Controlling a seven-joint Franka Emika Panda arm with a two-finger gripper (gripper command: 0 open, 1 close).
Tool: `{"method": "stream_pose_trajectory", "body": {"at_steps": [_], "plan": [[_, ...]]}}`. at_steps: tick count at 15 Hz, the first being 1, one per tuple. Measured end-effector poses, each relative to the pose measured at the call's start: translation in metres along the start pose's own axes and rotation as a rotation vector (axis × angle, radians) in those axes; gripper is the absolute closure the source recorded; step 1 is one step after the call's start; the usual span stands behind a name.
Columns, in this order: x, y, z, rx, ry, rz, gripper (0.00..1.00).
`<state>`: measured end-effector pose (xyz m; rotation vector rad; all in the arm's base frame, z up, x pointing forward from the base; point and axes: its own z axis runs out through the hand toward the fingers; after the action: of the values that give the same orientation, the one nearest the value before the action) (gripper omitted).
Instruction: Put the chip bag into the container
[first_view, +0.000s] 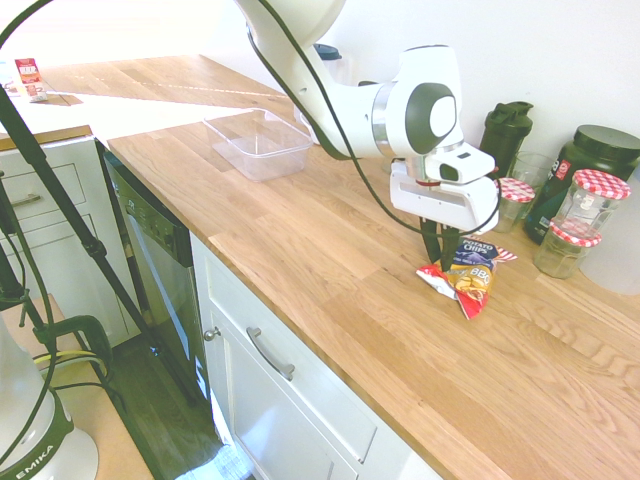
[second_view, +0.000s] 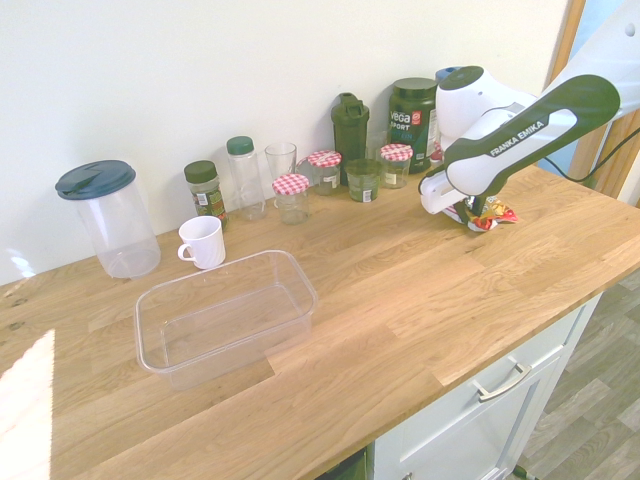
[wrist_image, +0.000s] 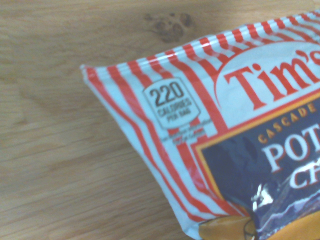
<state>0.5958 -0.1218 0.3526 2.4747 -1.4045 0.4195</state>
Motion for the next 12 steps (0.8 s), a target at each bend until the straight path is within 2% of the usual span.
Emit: {"method": "stream_pose_trajectory", "body": {"at_steps": [3,6,12], "plan": [[-0.019,-0.010,-0.061,0.063,0.024,-0.029,1.00],[-0.060,-0.023,-0.134,0.107,0.046,-0.063,1.00],[-0.225,-0.101,-0.258,0.127,0.135,-0.155,1.00]]}}
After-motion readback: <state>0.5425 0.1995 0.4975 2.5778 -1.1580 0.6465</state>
